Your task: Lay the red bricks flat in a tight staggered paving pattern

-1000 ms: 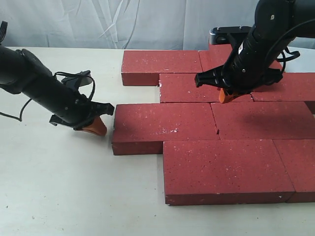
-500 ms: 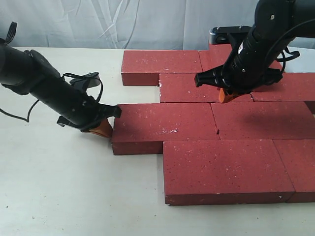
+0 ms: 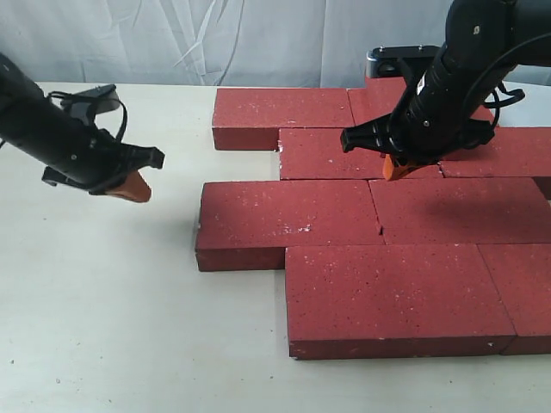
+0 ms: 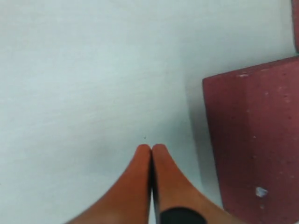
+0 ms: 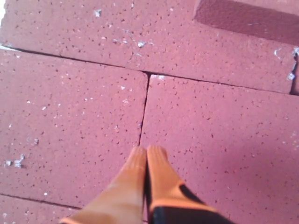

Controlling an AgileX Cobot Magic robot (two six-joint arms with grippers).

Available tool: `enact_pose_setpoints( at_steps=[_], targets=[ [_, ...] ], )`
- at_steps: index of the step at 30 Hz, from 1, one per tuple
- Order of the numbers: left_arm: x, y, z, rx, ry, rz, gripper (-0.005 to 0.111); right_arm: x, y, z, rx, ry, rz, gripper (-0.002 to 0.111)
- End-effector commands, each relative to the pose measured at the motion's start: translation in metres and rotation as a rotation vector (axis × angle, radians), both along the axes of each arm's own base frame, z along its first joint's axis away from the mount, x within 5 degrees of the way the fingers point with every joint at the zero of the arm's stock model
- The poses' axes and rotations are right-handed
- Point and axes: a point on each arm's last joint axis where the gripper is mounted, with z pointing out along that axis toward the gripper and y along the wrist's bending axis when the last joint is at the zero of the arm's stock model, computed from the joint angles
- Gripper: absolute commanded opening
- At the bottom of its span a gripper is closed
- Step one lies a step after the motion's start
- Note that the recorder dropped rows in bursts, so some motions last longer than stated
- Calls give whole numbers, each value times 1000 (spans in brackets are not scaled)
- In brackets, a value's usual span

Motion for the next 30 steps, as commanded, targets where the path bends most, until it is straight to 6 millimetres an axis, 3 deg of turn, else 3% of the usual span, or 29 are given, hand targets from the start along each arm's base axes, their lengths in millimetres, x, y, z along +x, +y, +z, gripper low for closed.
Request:
enact_pose_setpoints(
  at_steps=[1,6,12,16,25,30],
  targets=[
    [-5,2,38,-5,-104,10,0,-1,-2,3,0,-10,2,-1],
    [-17,4,78,-10,-225,6,0,-1,-2,3,-2,-6,2,-1],
    [-27,18,106,108,-313,77,0,-1,-3,3,-3,-7,2,-1],
    [-31,26,115,181,-351,116,0,0,-2,3,1,-18,2,-1],
    [-35,26,127,155,-393,141,0,11,-2,8,-7,-151,40,-1],
    [-36,25,129,123,-387,158,0,27,-20,14,31,-245,-34,-1]
  ],
)
